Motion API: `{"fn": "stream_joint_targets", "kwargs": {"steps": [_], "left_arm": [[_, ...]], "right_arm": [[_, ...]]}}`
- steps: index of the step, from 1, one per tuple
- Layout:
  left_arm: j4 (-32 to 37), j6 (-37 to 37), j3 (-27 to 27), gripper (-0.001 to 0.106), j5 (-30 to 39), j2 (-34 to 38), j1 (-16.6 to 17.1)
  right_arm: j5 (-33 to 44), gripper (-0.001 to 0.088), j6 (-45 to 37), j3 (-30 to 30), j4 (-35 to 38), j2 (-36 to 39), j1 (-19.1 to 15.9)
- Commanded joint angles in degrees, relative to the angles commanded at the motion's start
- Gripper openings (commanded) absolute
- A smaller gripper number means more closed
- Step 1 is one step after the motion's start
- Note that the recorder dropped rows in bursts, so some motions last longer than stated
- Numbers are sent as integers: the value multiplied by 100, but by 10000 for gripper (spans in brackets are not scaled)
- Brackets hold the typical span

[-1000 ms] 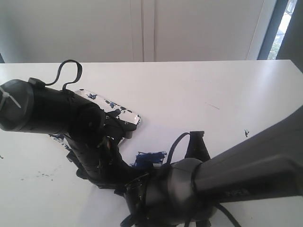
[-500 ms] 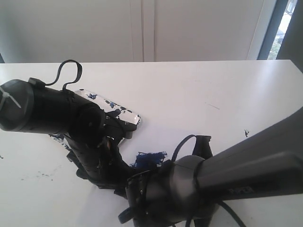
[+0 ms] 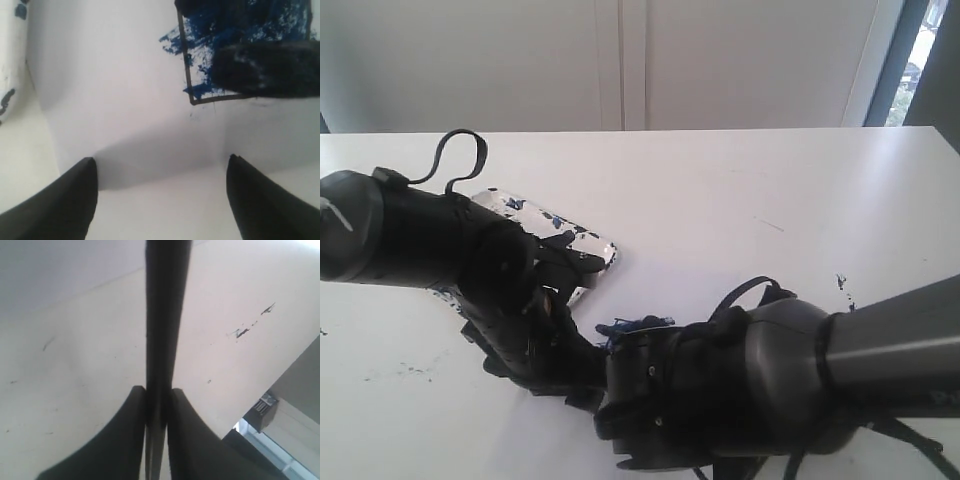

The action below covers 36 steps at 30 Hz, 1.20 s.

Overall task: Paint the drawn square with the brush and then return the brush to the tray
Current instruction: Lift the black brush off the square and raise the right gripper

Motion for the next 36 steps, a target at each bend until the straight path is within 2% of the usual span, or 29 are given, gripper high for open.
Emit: {"fn": "stream_joint_targets", "kwargs": {"steps": [4, 9, 13, 16, 26, 31, 36], "left_arm": [[116, 0, 0, 749, -65, -339, 138], [193, 0, 0, 749, 114, -759, 588], [234, 0, 29, 749, 302, -1106, 866], [245, 0, 195, 749, 275, -1464, 967], [303, -128, 1434, 749, -516, -3000, 992], [303, -361, 2130, 749, -1125, -3665, 992], [290, -467, 2917, 749, -1759, -4311, 992]], "right_arm": [[-293, 0, 403, 225, -24, -75, 0], [-850, 0, 999, 501, -29, -315, 0], [-973, 0, 1421, 637, -121, -573, 0], [-962, 0, 1970, 745, -449, -792, 0], [-1486, 0, 3208, 1139, -1551, -1393, 0], [-1626, 0, 3935, 1320, -2082, -1532, -12], [-1693, 0, 4324, 1370, -2695, -1607, -22]]}}
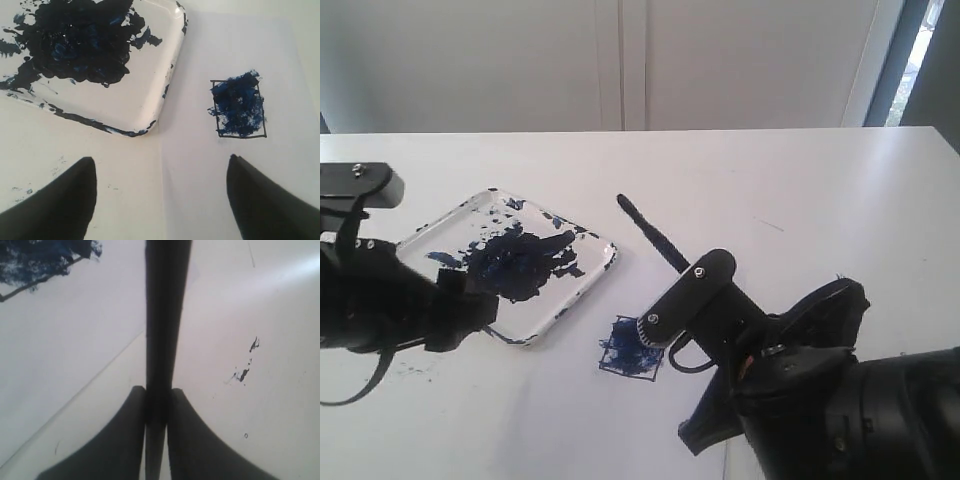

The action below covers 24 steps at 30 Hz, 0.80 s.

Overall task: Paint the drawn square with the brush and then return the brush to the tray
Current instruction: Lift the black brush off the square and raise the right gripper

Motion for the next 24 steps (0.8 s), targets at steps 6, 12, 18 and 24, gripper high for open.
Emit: {"fn": "stream_joint_targets", "kwargs": {"steps": [6, 12, 18, 24], "left_arm": [[-12, -167, 815, 749, -703, -695, 0], [-374, -172, 1565, 749, -1430, -1085, 0], [-526, -172, 1988, 749, -1748, -1127, 0], [-703, -289, 2506, 749, -2578, -1127, 0]], "right_arm": [[-197, 0, 553, 0, -676, 0, -134], [-1172, 0, 833, 0, -1170, 0, -620], [-1928, 0, 846, -75, -1431, 0, -1148], [-2687, 0, 796, -374, -1627, 37, -1711]]}}
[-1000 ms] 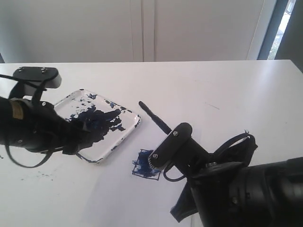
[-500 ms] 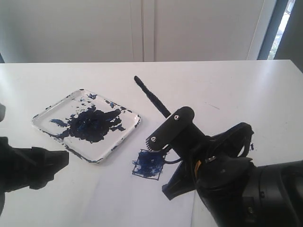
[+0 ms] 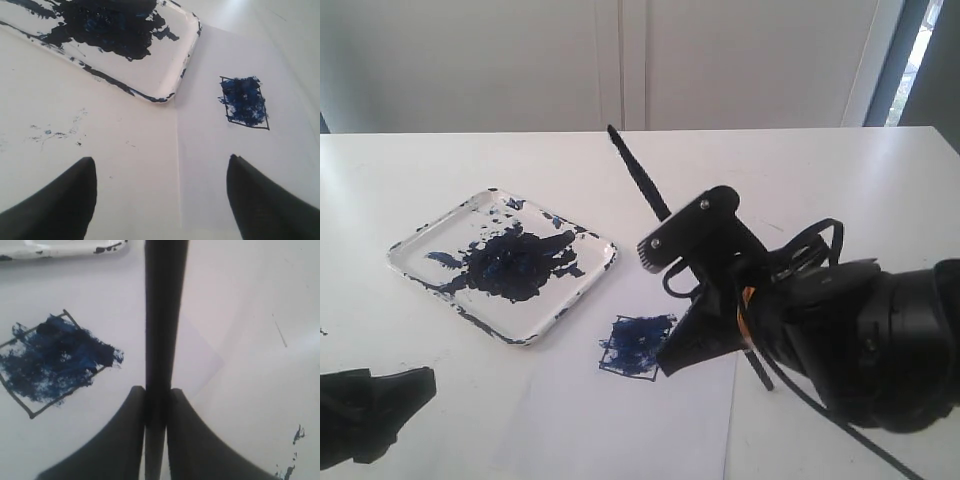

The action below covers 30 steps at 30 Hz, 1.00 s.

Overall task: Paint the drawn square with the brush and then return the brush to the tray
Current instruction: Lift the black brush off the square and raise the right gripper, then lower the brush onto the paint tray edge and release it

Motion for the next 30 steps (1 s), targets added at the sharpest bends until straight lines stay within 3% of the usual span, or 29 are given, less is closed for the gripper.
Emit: {"fn": "stream_joint_targets", "kwargs": {"steps": [4, 9, 17, 21, 30], "left_arm": [[0, -153, 345, 749, -704, 0, 0], [10, -120, 345, 749, -652, 0, 0], [23, -95, 345, 749, -335, 0, 0], [23, -95, 345, 749, -335, 0, 0], [53, -95, 345, 749, -336, 0, 0]], "right_arm": [[-251, 0, -401, -321, -67, 402, -392], [-636, 0, -437, -843, -67, 1118, -686], [-814, 0, -676, -1844, -67, 2336, -698], [-1314, 0, -739, -1848, -67, 2477, -698], [-1454, 0, -739, -1848, -8, 2492, -698]]}}
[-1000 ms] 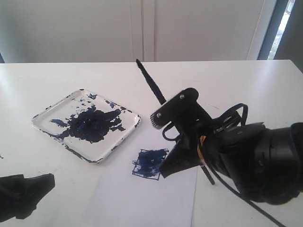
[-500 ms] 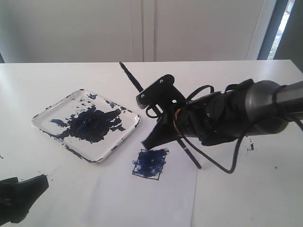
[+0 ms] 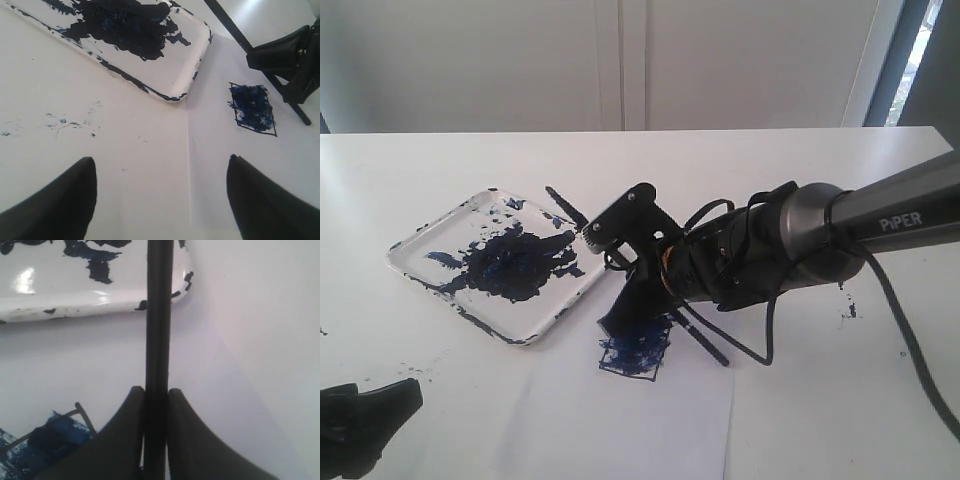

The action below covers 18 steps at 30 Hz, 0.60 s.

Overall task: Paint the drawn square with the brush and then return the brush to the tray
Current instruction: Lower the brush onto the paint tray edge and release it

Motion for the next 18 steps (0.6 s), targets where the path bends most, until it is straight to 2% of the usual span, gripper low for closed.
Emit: {"fn": "stream_joint_targets", "kwargs": {"steps": [9, 14, 15, 16, 18], "left_arm": [[0, 0, 0, 749, 0, 0, 0], [-2, 38, 0, 749, 0, 0, 0], [-2, 58, 0, 749, 0, 0, 0], [-2, 97, 0, 749, 0, 0, 0], [-2, 97, 0, 749, 0, 0, 0]], "right_arm": [[-286, 15, 60, 0, 44, 0, 12], [-389, 181, 60, 0, 44, 0, 12], [-376, 225, 60, 0, 44, 0, 12], [-378, 309, 60, 0, 44, 0, 12], [-378, 394, 60, 0, 44, 0, 12]]}}
